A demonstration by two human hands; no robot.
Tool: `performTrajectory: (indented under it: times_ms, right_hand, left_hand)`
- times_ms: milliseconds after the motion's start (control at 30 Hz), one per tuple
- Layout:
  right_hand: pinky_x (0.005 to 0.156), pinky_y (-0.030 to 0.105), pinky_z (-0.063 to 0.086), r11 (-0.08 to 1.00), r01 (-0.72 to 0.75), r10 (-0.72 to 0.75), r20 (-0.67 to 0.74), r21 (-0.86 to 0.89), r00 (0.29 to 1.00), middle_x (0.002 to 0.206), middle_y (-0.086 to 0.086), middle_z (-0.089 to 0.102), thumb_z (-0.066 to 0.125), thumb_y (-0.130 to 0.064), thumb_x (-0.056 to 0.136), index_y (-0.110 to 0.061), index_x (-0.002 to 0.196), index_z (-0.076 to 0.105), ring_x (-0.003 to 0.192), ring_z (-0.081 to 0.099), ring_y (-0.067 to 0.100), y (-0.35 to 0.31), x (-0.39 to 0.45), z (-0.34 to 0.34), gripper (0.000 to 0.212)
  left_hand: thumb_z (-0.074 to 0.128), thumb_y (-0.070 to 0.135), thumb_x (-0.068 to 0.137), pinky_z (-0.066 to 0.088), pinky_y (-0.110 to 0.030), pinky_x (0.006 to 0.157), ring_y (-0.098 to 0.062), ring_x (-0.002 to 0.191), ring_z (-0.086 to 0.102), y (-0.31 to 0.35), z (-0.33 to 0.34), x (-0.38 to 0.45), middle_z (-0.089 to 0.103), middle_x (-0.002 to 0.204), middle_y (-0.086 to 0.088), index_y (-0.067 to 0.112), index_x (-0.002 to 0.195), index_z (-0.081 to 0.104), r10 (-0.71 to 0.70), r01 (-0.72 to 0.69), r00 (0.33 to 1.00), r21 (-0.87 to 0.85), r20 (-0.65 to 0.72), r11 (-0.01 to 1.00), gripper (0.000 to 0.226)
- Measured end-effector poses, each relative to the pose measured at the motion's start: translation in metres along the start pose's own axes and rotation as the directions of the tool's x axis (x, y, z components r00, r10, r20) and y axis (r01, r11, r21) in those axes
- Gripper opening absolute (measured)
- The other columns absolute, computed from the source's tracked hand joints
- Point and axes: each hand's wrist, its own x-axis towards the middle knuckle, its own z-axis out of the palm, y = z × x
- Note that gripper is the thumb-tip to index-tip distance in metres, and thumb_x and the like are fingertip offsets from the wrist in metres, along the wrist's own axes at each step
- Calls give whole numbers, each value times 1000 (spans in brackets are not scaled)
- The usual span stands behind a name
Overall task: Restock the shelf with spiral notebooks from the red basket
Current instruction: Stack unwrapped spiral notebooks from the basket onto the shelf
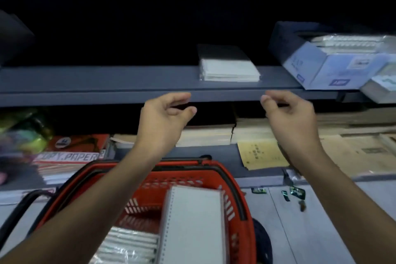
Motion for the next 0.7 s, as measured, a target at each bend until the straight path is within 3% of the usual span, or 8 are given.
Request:
performTrajectory:
  times_ms: [67, 133, 200, 300, 400, 500, 600, 700]
  right_hand:
    - [79, 29, 50, 998, -29, 36, 111, -63, 993, 91, -6, 72, 64, -35, 95, -23, 102, 74, 88, 67, 14, 1, -43, -6, 17]
    - [80, 33, 51, 974, -71, 131, 275, -217, 952, 94, -2, 72, 61, -39, 96, -19, 101, 74, 93, 67, 17, 6, -85, -4, 24]
    - [87, 35, 50, 927, -133, 295, 464, -350, 836, 110, 7, 71, 59, -43, 97, -14, 116, 69, 100, 65, 20, 20, -120, 6, 36]
    - [93, 26, 43, 886, -92, 387, 615, -454, 687, 137, 2, 62, 57, -50, 96, -16, 142, 53, 119, 59, 15, 49, -162, 26, 57]
    - [100, 31, 46, 832, -13, 442, 648, -554, 620, 140, 8, 58, 55, -51, 97, -10, 143, 48, 126, 57, 21, 74, -189, 41, 62]
    - [87, 34, 53, 794, -20, 499, 633, -607, 592, 120, 8, 66, 58, -52, 94, -7, 127, 55, 109, 63, 24, 88, -199, 51, 56]
    - [68, 30, 50, 777, -66, 536, 602, -627, 591, 101, 4, 68, 59, -52, 92, -11, 113, 59, 90, 66, 20, 92, -197, 58, 46]
    - [72, 30, 54, 778, -116, 550, 579, -617, 602, 94, 4, 70, 61, -52, 91, -11, 107, 65, 84, 68, 19, 94, -193, 65, 44]
  left_hand:
    - [74, 9, 87, 54, -14, 76, -8, 80, 70, -17, -8, -30, 76, 101, 0, 12, 115, 72, -42, 42, 998, -9, 48, 999, 28]
    - [74, 5, 86, 55, -22, 83, -11, 83, 70, -42, -14, -63, 75, 100, -4, 10, 112, 71, -136, 133, 986, 35, 98, 990, 27]
    - [78, 5, 80, 54, -30, 88, -9, 79, 68, -70, -21, -94, 73, 89, 1, 11, 102, 72, -284, 275, 946, 77, 156, 958, 24]
    - [78, 5, 72, 47, -26, 83, -8, 69, 60, -111, -28, -140, 66, 74, 4, 11, 85, 68, -474, 455, 850, 131, 229, 881, 17]
    - [76, 19, 79, 46, -13, 73, -8, 78, 66, -130, -30, -170, 72, 99, -1, 13, 117, 69, -554, 448, 802, 388, 224, 805, 40]
    - [75, 24, 83, 39, -13, 88, -12, 116, 61, -129, -25, -180, 60, 137, -1, 11, 140, 54, -613, 424, 734, 507, 293, 750, 62]
    - [71, 25, 85, 35, -12, 89, -13, 123, 54, -129, -17, -184, 49, 144, -4, 13, 145, 48, -571, 290, 753, 614, 328, 735, 65]
    - [69, 23, 84, 36, -19, 100, -21, 128, 46, -133, -19, -185, 39, 138, -4, 19, 146, 43, -535, 223, 792, 677, 294, 701, 67]
